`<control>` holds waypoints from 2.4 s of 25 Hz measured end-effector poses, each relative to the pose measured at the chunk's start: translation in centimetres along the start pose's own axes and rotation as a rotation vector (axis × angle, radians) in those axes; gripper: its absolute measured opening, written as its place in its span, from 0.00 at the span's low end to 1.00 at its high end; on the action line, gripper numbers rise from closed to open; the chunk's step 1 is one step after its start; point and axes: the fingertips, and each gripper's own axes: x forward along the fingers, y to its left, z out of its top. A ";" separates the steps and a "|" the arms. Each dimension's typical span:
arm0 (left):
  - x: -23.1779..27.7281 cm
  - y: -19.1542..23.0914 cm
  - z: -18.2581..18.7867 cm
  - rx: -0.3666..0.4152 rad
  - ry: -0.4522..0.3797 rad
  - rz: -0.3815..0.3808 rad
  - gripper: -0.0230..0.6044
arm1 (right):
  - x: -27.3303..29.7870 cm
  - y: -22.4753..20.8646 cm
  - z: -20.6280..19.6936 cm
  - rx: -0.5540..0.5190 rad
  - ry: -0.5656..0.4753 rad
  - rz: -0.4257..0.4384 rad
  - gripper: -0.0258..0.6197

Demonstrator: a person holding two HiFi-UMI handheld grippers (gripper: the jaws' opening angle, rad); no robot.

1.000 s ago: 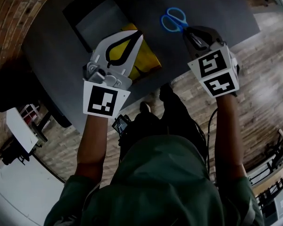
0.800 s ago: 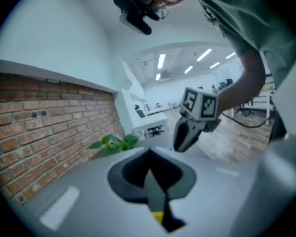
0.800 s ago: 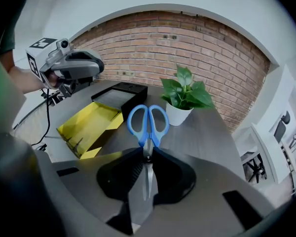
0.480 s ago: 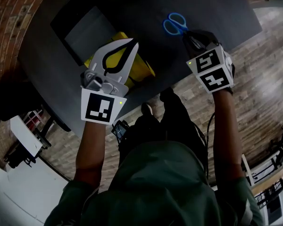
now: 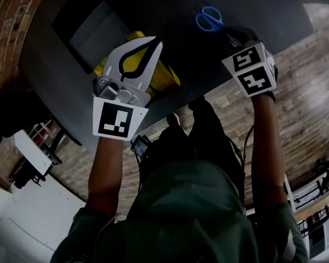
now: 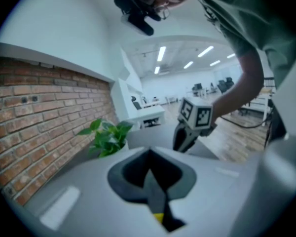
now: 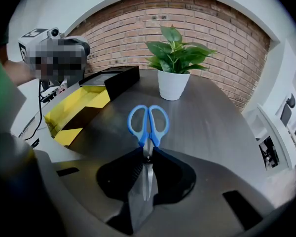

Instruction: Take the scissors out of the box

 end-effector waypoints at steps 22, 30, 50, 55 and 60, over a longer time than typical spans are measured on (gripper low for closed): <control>-1.1 -0.9 0.7 0.011 0.000 0.033 0.04 | 1.8 0.2 -1.7 -0.017 -0.040 0.000 0.13; -3.8 -1.2 2.2 0.038 -0.008 0.057 0.04 | 0.2 0.3 -1.0 -0.034 -0.059 -0.019 0.13; -20.6 -2.9 6.3 0.105 -0.095 0.218 0.04 | -18.2 13.0 13.8 -0.242 -0.464 -0.145 0.05; -27.5 -4.0 7.5 0.110 -0.119 0.277 0.04 | -23.6 19.2 16.9 -0.314 -0.532 -0.156 0.05; -34.5 -5.1 7.8 0.123 -0.150 0.355 0.04 | -27.2 25.6 18.2 -0.374 -0.571 -0.151 0.05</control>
